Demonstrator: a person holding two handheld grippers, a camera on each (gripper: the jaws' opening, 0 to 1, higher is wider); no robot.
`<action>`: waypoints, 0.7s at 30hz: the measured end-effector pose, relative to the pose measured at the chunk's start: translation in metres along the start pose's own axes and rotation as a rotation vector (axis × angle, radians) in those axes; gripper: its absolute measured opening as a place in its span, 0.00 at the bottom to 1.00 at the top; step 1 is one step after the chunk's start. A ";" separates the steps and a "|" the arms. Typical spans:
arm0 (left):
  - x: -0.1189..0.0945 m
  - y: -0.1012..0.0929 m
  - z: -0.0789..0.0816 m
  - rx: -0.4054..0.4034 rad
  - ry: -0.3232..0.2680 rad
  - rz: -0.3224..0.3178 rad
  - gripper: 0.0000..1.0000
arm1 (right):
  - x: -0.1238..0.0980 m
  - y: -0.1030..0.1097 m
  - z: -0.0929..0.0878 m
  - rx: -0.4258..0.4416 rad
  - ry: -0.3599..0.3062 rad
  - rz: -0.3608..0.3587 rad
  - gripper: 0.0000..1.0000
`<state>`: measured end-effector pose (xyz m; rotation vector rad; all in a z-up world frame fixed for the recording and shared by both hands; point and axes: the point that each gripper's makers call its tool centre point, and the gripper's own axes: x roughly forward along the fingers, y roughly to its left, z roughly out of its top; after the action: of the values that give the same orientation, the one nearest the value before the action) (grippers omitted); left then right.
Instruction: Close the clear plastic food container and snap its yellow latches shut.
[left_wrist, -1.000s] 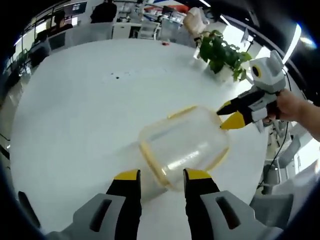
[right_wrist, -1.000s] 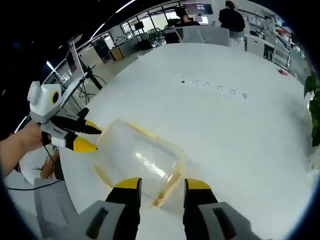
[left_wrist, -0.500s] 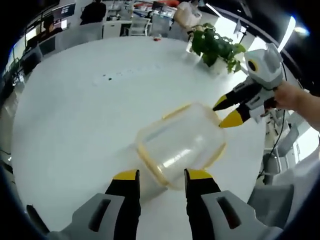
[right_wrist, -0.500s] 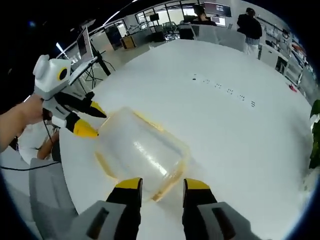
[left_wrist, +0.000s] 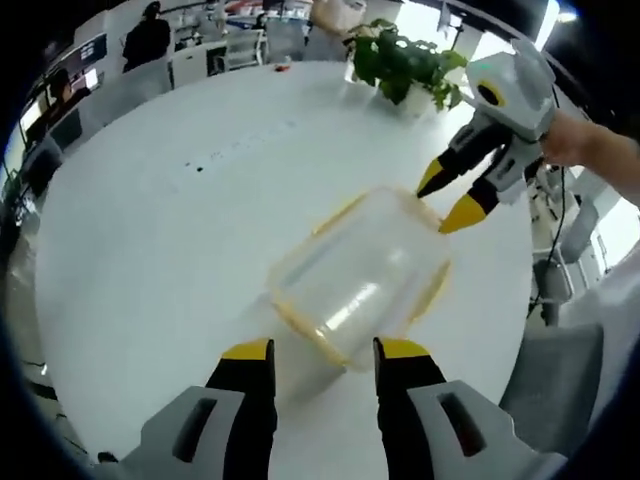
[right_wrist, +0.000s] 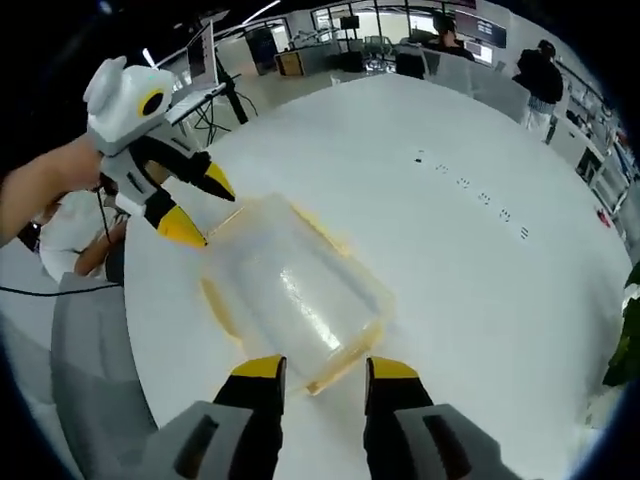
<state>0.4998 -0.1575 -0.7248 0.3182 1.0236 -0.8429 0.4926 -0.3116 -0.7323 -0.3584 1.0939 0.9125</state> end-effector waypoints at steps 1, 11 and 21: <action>0.000 -0.001 0.000 0.020 0.007 0.004 0.37 | 0.000 0.000 -0.001 -0.019 0.009 -0.002 0.29; 0.001 -0.014 0.010 0.166 0.030 -0.028 0.34 | -0.002 0.002 -0.003 -0.172 0.064 -0.011 0.30; 0.002 -0.015 0.009 0.324 0.087 -0.033 0.34 | -0.003 0.000 -0.005 -0.298 0.125 -0.020 0.31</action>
<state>0.4942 -0.1736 -0.7197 0.6181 0.9734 -1.0333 0.4893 -0.3161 -0.7317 -0.6784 1.0665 1.0491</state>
